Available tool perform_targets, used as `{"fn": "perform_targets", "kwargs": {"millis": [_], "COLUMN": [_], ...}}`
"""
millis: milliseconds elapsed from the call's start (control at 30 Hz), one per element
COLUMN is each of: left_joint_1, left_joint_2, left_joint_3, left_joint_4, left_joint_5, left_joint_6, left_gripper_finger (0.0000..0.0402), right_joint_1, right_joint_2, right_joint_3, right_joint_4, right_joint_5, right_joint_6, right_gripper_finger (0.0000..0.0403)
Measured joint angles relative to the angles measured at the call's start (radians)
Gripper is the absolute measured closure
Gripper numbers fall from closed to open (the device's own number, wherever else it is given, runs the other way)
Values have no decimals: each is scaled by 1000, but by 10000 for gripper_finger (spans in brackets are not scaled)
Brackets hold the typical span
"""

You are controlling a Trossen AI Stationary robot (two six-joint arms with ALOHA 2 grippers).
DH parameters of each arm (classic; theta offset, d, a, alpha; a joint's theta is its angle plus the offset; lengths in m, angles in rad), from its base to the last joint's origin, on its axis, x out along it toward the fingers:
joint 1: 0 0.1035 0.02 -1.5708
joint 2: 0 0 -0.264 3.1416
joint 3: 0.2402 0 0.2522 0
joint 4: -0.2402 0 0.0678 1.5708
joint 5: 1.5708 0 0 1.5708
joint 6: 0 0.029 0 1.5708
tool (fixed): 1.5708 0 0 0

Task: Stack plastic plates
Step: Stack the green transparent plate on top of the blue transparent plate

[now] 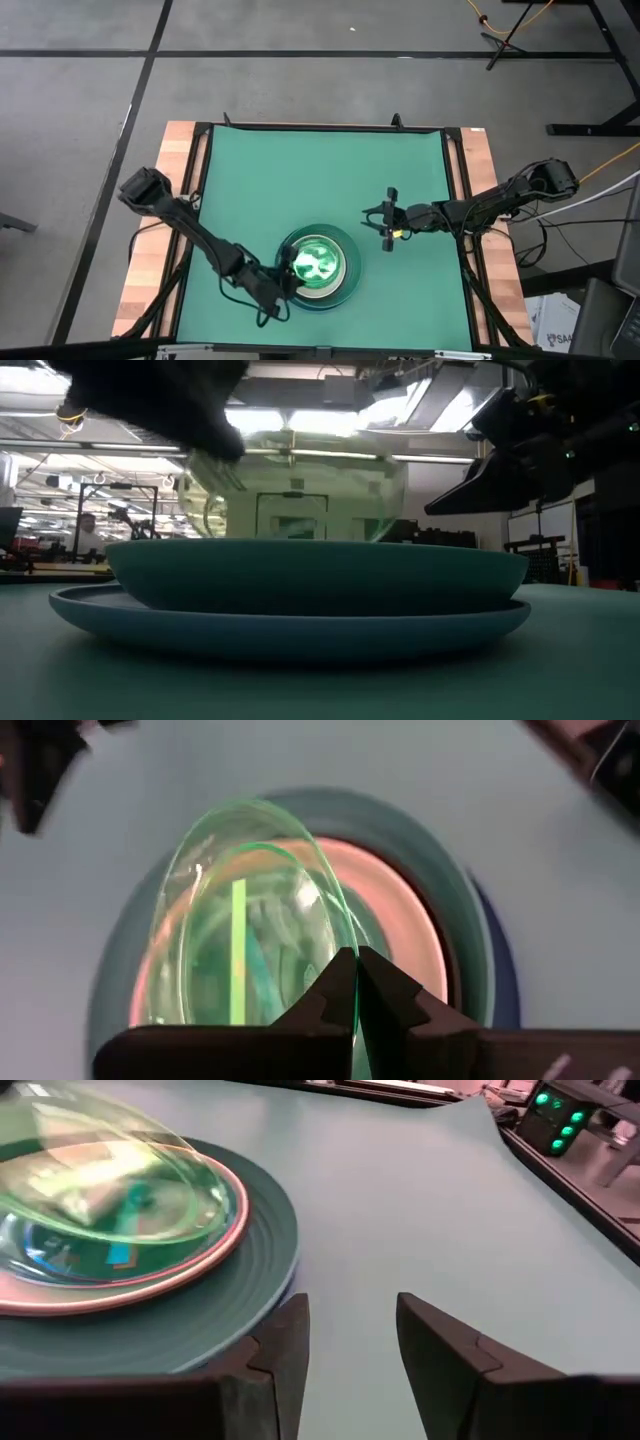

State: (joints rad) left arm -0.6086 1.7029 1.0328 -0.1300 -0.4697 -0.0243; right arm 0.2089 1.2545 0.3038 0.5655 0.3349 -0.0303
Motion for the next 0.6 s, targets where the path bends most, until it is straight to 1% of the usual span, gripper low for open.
{"fn": "perform_targets", "kwargs": {"millis": [133, 367, 467, 600], "left_joint_1": [8, 15, 30, 57], "left_joint_2": [45, 71, 71, 71], "left_joint_3": [0, 0, 0, 0], "left_joint_4": [1, 11, 11, 7], "left_joint_5": [14, 46, 68, 84], "left_joint_6": [3, -22, -37, -79], "left_gripper_finger": [400, 386, 371, 338], "right_joint_1": [0, 0, 0, 0], "right_joint_2": [0, 0, 0, 0], "right_joint_3": [0, 0, 0, 0], "right_joint_4": [6, 13, 13, 13], "right_joint_5": [-31, -70, -63, -60], "right_joint_6": [7, 31, 42, 59], "right_gripper_finger": [256, 256, 256, 256]}}
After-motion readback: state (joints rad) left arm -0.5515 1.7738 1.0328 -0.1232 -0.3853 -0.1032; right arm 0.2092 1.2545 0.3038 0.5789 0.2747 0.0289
